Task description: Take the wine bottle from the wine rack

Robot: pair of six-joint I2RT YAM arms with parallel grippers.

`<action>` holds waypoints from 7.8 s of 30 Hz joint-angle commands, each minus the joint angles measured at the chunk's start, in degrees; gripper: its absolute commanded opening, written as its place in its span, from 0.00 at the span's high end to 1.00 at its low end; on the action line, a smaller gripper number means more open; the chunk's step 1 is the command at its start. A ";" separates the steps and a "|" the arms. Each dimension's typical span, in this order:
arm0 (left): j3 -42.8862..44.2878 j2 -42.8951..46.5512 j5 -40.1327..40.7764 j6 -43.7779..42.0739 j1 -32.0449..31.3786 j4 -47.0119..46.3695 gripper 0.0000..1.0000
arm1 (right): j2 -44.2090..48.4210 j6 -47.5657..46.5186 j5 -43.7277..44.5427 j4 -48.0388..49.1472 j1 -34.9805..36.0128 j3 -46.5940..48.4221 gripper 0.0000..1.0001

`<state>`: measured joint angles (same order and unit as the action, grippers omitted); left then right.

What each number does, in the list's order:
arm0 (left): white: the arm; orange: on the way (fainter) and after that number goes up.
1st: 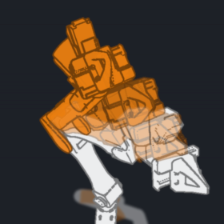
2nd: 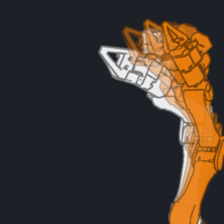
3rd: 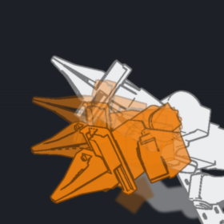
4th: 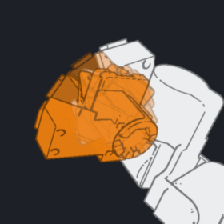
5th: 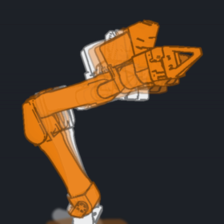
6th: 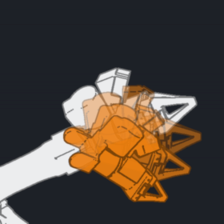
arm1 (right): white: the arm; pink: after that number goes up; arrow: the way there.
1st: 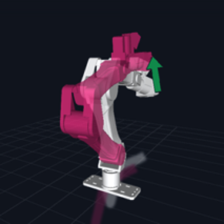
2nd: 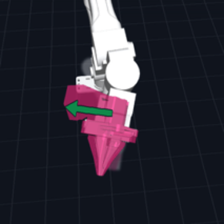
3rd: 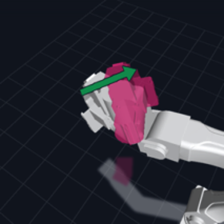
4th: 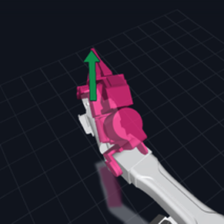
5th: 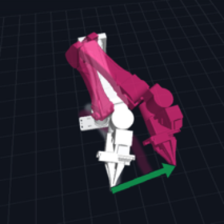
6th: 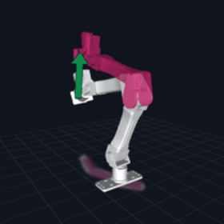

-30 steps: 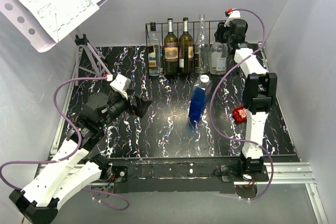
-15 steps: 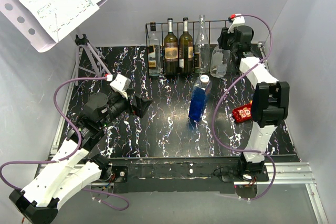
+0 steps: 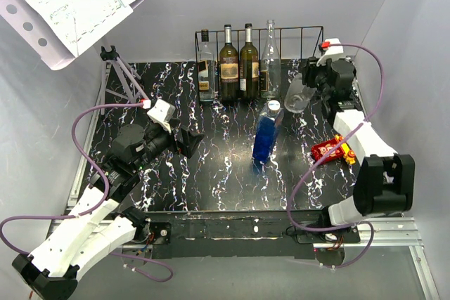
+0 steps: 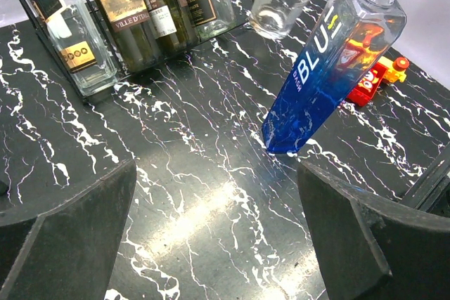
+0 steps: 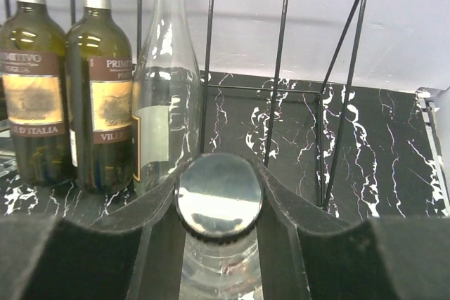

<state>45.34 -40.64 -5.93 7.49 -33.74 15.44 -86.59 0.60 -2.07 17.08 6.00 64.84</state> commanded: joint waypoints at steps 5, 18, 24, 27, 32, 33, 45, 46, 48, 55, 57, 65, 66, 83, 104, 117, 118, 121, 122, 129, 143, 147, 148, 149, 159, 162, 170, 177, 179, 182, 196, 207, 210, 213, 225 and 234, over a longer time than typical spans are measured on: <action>0.10 0.57 -0.48 -0.37 -0.28 0.03 0.02 | 15.91 0.27 -1.45 14.92 0.41 -7.78 0.99; 0.10 0.56 -0.48 -0.45 -0.28 0.03 0.02 | 34.01 -5.69 0.39 14.65 10.34 -27.21 0.99; 0.19 0.39 -0.66 -0.45 -0.28 0.11 0.02 | 39.64 -8.24 1.80 11.14 13.16 -31.17 0.99; 0.19 0.48 -0.66 -0.37 -0.28 0.03 0.02 | 41.49 -9.04 3.82 10.43 13.51 -33.10 0.99; 0.27 0.30 -0.92 -0.37 -0.28 0.11 0.02 | 42.03 -8.87 5.84 9.82 13.60 -34.16 0.99; 0.27 0.30 -0.92 -0.37 -0.28 0.03 0.02 | 42.03 -8.43 6.28 9.64 13.60 -34.08 0.94; 0.27 0.65 -1.01 -0.28 -0.28 0.03 0.02 | 45.54 -4.65 8.04 5.60 13.60 -31.71 0.36; 0.27 0.65 -1.10 -0.37 -0.28 0.03 0.02 | 45.98 -3.95 8.13 4.99 13.60 -31.18 0.35; 0.27 0.65 -1.10 -0.37 -0.28 0.03 0.02 | 46.07 -2.28 9.09 2.01 13.60 -28.91 0.34; 0.27 0.74 -0.66 -0.37 -0.28 0.11 0.02 | 37.21 4.84 12.87 -16.98 13.60 -9.76 0.33; 0.27 0.74 -0.48 -0.37 -0.28 0.11 0.02 | 30.55 5.11 13.31 -22.25 13.60 -3.17 0.32; 0.19 1.53 0.75 -0.63 -0.28 0.29 0.02 | 5.76 3.01 14.02 -25.69 13.51 22.05 0.30; 0.27 1.53 0.75 -0.63 -0.28 0.29 0.02 | 2.51 2.39 14.37 -26.83 13.51 26.26 0.30; 0.36 2.50 -0.74 -0.10 -0.28 0.20 0.02 | -36.63 7.30 5.23 -37.66 9.30 71.22 0.15; 0.27 1.97 -0.39 -0.45 -0.28 0.20 0.02 | -49.02 7.83 4.79 -27.28 8.42 74.91 0.25; 0.36 1.44 -0.48 -0.45 -0.28 0.11 0.02 | -52.89 7.57 4.70 -25.52 8.06 76.66 0.31; 0.36 1.44 -0.48 -0.45 -0.28 0.11 0.02 | -53.16 7.66 4.62 -25.43 8.06 76.93 0.32; 0.36 1.36 -0.48 -0.45 -0.28 0.11 0.02 | -53.78 7.66 4.53 -25.26 8.06 77.10 0.32; 0.36 1.27 -0.48 -0.45 -0.28 0.11 0.02 | -53.95 7.57 4.61 -25.08 8.06 77.10 0.32; 0.36 1.09 -0.39 -0.45 -0.28 0.11 0.02 | -55.00 7.22 4.79 -24.46 8.06 77.46 0.33; 0.36 0.92 -0.13 -0.54 -0.28 0.11 0.02 | -55.18 6.26 4.96 -22.88 8.15 76.84 0.39; 0.36 1.09 0.04 -0.63 -0.28 0.11 0.02 | -54.66 5.82 5.40 -22.97 8.06 75.88 0.43; 0.36 1.18 0.05 -0.63 -0.28 0.11 0.02 | -54.74 5.47 5.32 -23.06 8.15 75.61 0.47; 0.36 1.27 0.05 -0.63 -0.28 0.11 0.02 | -54.74 5.29 5.32 -23.41 8.06 75.70 0.51; 0.27 1.53 0.13 -0.63 -0.19 0.20 0.02 | -52.29 2.91 5.06 -21.31 8.06 74.65 0.76; 0.27 1.53 0.22 -0.63 -0.28 0.20 0.02 | -50.53 3.26 3.91 -18.06 8.15 72.36 0.61; 0.27 1.53 0.75 -0.89 -0.28 0.20 0.02 | -53.16 4.15 4.00 -21.56 8.15 73.94 0.45; 0.36 1.18 0.66 -0.89 -0.28 0.20 0.02 | -54.30 3.09 5.40 -23.93 8.15 74.29 0.43; 0.36 1.01 0.57 -0.89 -0.19 0.20 0.02 | -54.65 2.83 5.76 -24.29 8.15 74.29 0.40; 0.36 1.00 0.75 -0.89 -0.28 0.20 0.02 | -55.26 2.83 5.32 -23.76 8.15 74.11 0.40; 0.45 0.21 0.84 -0.98 -0.28 0.12 0.02 | -56.76 1.60 3.83 -18.67 8.15 74.21 0.70; 0.45 0.48 1.01 -1.07 -0.28 0.20 0.02 | -45.88 5.02 0.75 -6.10 8.15 63.40 0.99; 0.36 0.74 1.10 -1.16 -0.28 0.29 0.02 | -44.11 5.38 0.66 -4.25 8.15 63.74 0.99; 0.36 0.65 1.19 -1.16 -0.28 0.29 0.02 | -42.79 4.33 0.13 -3.37 8.15 64.18 0.99; 0.36 -0.40 0.84 -0.98 -0.28 0.20 0.02 | -34.01 0.99 -3.21 4.36 8.94 53.03 0.99; 0.27 -0.49 0.66 -0.98 -0.28 0.20 0.02 | -26.89 -0.43 -0.92 10.34 9.56 44.77 0.99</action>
<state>45.34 -41.25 -5.34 7.05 -33.87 15.46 -122.34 1.06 -3.86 9.28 15.14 109.14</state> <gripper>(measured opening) 0.981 0.502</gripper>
